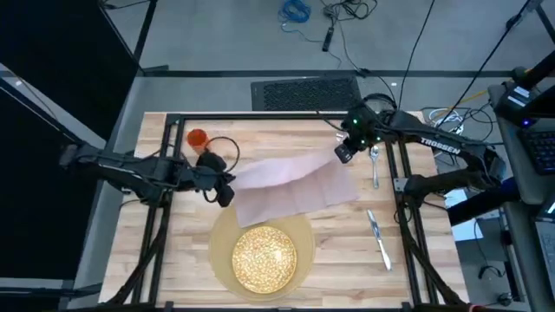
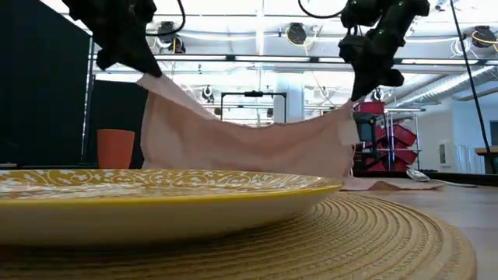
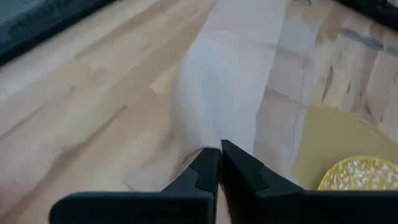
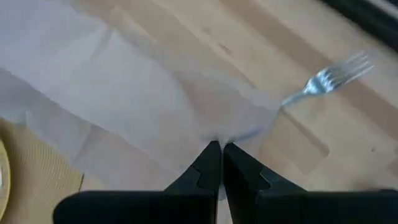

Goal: Set table place
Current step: Fold the light orange napkin on the table

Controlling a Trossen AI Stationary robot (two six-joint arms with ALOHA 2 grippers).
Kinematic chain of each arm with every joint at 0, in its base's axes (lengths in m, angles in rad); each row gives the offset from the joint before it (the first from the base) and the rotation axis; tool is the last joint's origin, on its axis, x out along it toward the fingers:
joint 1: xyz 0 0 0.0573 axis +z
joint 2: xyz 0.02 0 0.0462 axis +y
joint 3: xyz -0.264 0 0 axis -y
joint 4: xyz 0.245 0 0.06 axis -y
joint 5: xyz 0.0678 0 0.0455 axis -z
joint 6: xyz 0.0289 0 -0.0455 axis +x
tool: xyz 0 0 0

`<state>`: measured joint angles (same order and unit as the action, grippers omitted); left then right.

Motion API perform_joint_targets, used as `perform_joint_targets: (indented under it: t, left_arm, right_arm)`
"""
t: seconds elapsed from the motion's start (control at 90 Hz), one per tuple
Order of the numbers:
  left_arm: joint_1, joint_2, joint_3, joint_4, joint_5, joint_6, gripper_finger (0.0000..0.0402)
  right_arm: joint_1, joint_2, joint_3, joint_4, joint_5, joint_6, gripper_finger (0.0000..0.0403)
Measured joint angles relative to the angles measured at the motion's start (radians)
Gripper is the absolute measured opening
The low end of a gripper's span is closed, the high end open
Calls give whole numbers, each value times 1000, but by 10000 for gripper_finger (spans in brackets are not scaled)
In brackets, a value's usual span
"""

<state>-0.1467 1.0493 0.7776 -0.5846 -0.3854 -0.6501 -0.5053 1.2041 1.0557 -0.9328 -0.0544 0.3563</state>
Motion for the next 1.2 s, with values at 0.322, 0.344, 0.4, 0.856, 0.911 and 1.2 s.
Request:
perform_joint_targets:
  t: [0.322, 0.344, 0.4, 0.856, 0.911, 1.2]
  left_arm:
    - [-6, 146, 0, 55, 156, 1, 0]
    - [-6, 148, 0, 54, 165, 1, 0]
    - [-6, 149, 0, 55, 186, 1, 0]
    - [-6, 149, 0, 54, 268, 7, 0]
    - [-6, 149, 0, 55, 275, 8, 0]
    - [-6, 149, 0, 55, 282, 28, 0]
  right_arm:
    - [84, 0, 0, -130, 0, 90, 0]
    - [88, 0, 0, -144, 0, 97, 0]
    - [96, 0, 0, -170, 0, 110, 0]
    - [175, 0, 0, -229, -24, 200, 0]
    - [184, 0, 0, -233, -25, 208, 0]
    - [219, 0, 0, -238, -25, 208, 4]
